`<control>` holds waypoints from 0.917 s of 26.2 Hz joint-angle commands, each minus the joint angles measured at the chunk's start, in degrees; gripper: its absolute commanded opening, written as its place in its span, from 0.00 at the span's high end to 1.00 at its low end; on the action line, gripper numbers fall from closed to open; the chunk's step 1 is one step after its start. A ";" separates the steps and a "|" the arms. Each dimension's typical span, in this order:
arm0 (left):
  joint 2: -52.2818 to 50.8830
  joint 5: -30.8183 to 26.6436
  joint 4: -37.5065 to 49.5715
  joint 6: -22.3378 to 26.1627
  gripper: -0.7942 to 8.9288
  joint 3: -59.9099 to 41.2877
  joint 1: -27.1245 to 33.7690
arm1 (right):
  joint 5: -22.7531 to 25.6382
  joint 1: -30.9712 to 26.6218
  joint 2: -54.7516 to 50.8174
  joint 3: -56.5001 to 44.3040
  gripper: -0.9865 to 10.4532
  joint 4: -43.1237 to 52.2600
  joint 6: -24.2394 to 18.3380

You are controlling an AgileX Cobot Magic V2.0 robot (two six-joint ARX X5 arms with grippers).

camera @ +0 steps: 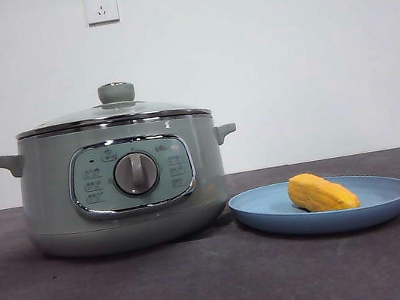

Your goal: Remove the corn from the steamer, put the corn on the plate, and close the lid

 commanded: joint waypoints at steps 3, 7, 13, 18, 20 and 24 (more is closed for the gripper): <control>0.07 0.09 0.07 1.51 0.84 0.13 -0.13 | -0.04 0.11 -0.02 -0.20 0.89 0.13 -0.63; 0.07 0.07 0.15 2.60 0.93 0.13 -0.11 | -0.02 0.11 0.00 -0.20 0.92 0.13 -0.72; 0.07 0.11 0.96 3.08 0.93 0.13 -0.11 | 0.11 0.11 0.09 -0.20 0.91 0.17 -0.57; 0.07 0.11 1.05 3.08 0.92 0.13 -0.11 | 0.15 0.11 0.07 -0.20 0.91 0.15 0.00; 0.07 0.11 1.05 3.10 0.92 0.13 0.00 | 0.13 0.11 0.07 -0.20 0.91 0.15 0.00; 0.07 0.11 1.09 3.13 0.92 0.13 0.00 | 0.13 0.11 0.07 -0.20 0.91 0.15 0.00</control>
